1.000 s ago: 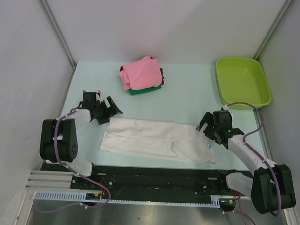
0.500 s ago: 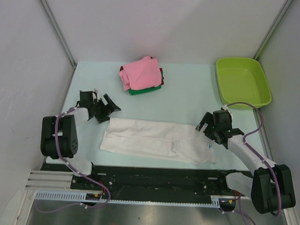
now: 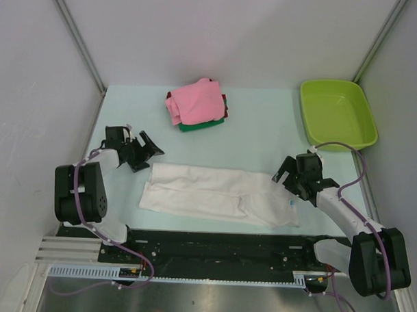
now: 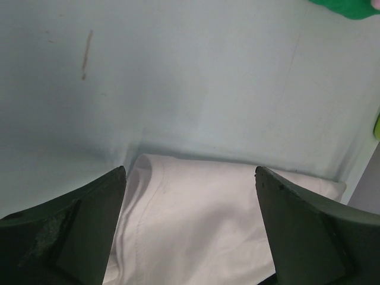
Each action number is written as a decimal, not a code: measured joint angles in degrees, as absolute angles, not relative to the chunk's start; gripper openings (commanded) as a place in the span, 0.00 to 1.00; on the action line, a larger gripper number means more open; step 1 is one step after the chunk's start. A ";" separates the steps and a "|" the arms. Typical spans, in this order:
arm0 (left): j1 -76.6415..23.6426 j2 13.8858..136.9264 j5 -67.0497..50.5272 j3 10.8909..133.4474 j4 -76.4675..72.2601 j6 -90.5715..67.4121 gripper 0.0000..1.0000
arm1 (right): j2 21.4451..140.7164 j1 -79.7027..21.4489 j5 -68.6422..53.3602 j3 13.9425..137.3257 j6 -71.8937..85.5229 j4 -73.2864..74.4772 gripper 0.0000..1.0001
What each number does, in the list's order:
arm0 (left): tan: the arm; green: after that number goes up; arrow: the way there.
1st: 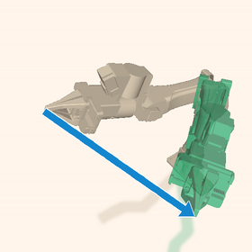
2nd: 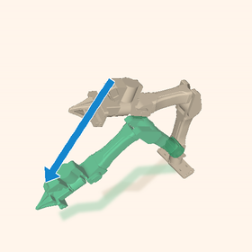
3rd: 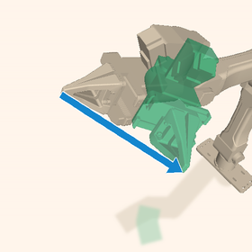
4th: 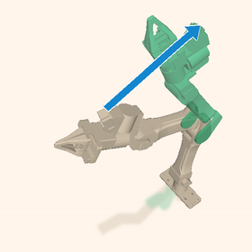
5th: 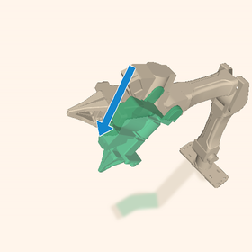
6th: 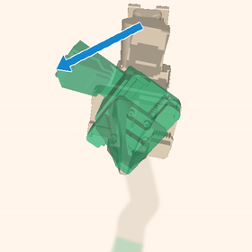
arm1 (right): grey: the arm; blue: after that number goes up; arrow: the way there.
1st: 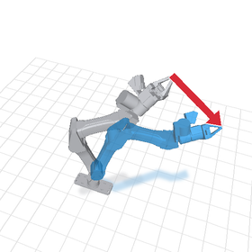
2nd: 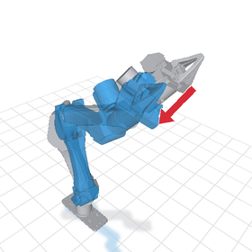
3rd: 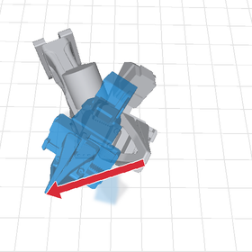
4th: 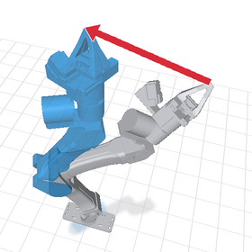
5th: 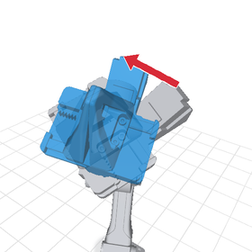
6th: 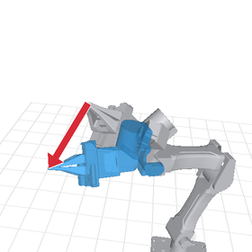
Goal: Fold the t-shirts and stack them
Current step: Fold the tshirt
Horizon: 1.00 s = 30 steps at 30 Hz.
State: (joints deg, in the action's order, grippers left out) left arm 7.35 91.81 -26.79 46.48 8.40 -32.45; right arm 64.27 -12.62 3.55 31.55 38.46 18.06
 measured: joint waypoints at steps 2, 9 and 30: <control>8.82 90.76 -26.74 46.48 9.54 -31.40 0.94 | 64.25 -12.62 3.55 31.27 38.46 18.02 0.98; 11.88 89.95 -27.64 45.17 10.41 -29.54 0.93 | 64.16 -12.62 3.09 30.37 38.52 17.98 0.98; 11.88 94.30 -37.89 44.66 6.31 -29.61 0.90 | 63.31 -12.62 2.90 28.60 38.83 17.06 0.98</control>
